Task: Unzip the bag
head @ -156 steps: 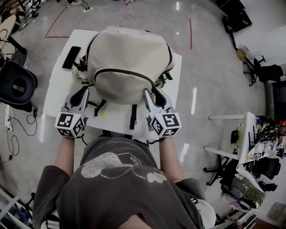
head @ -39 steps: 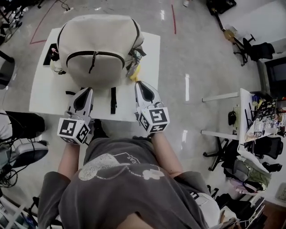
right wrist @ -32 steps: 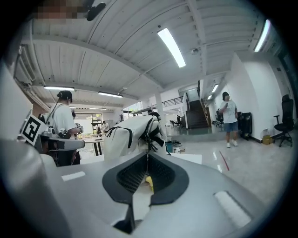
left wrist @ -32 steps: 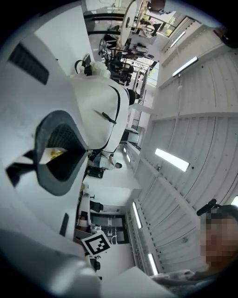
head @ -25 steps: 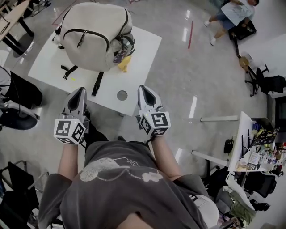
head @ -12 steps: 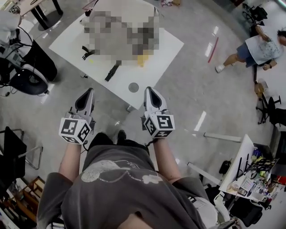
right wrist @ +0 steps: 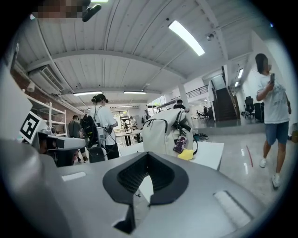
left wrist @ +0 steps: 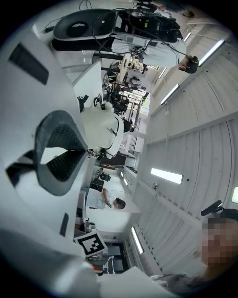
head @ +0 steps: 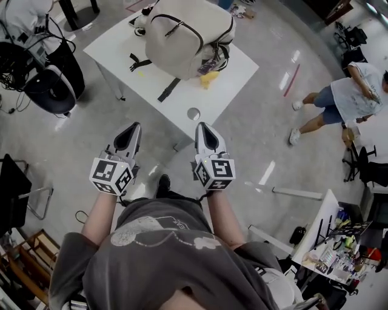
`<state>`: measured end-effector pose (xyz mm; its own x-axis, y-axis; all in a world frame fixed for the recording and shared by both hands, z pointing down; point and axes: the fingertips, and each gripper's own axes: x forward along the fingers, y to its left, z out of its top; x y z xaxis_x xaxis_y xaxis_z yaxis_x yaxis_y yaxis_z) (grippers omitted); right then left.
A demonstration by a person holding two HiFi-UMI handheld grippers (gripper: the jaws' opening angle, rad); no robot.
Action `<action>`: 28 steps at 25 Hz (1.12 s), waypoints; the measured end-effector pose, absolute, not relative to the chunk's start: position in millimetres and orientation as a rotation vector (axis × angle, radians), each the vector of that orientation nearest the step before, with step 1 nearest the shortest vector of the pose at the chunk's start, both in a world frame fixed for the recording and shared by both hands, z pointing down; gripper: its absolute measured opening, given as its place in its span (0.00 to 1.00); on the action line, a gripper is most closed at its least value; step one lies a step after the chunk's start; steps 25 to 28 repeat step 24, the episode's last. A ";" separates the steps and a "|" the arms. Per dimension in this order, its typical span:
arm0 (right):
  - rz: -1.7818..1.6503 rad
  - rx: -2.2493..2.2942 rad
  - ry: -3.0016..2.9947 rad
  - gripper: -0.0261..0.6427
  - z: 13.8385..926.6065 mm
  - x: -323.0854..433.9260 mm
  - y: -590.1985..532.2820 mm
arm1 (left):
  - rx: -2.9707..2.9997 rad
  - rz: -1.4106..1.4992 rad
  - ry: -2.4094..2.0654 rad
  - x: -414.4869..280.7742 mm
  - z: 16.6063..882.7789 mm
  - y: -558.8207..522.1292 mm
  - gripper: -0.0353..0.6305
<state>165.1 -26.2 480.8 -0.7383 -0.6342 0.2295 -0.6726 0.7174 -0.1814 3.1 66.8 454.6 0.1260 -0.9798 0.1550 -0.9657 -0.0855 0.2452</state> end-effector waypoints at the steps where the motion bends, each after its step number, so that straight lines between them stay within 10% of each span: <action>1: 0.360 1.035 -2.772 0.02 477.2 158.0 -18.6 | 2.119 -0.075 -1.901 -0.2 453.7 72.7 0.06; 28: 0.191 0.830 -2.773 0.03 480.4 152.7 74.5 | 2.114 -0.114 -1.877 18.5 469.4 144.6 0.06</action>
